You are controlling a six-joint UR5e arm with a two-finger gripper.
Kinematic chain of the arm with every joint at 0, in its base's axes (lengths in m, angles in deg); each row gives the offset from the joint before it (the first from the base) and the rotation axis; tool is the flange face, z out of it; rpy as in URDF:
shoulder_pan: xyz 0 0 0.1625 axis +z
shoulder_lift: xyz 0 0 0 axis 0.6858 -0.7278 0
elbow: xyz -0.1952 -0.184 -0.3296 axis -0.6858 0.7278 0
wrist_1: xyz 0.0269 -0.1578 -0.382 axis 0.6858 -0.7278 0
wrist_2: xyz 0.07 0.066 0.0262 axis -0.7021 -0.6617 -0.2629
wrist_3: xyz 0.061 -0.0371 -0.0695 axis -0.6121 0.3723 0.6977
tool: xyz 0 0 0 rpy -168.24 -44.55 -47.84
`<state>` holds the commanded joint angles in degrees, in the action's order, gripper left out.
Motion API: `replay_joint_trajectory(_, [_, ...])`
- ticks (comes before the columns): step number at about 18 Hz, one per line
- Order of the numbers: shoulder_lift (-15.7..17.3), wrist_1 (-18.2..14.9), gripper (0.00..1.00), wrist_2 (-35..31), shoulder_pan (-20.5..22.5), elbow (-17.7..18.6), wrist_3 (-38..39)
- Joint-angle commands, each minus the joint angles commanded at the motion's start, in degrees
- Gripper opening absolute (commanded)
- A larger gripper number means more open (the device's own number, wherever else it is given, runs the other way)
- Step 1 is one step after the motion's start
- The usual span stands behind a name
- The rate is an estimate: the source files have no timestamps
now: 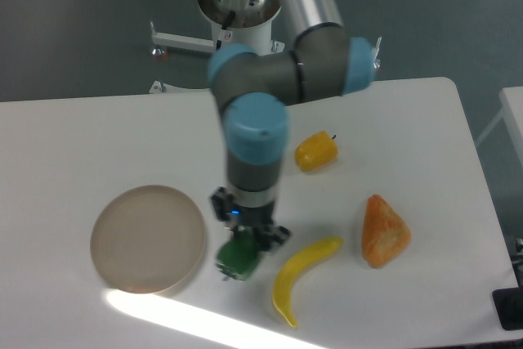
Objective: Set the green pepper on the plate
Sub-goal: 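Carry the green pepper over the banana toward the beige plate, then lower the green pepper onto the beige plate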
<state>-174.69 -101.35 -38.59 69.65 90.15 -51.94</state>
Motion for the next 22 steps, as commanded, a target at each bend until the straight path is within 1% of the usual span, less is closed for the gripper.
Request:
replay_joint_trajectory(2, [-0.4, 3.3, 0.34, 0.8, -1.6, 1.1, 0.5])
replay_joint_trajectory(5, [0.1, 10.4, 0.34, 2.2, -3.3, 6.3, 0.2])
replay_joint_trajectory(7, [0.3, 14.4, 0.34, 2.6, -4.1, 8.9, -0.2])
replay_joint_trajectory(9, [0.4, 14.6, 0.34, 2.8, -5.2, 9.8, -0.3])
replay_joint_trajectory(12, [1.5, 15.2, 0.34, 2.8, -5.7, 12.1, -1.7])
replay_joint_trajectory(16, [4.2, 15.4, 0.34, 2.7, -5.9, 17.6, -8.1])
replay_joint_trajectory(20, [4.0, 18.0, 0.34, 2.7, -5.9, 19.5, -8.3])
replay_joint_trajectory(22, [3.6, 19.9, 0.34, 2.7, -6.2, 19.6, -8.0])
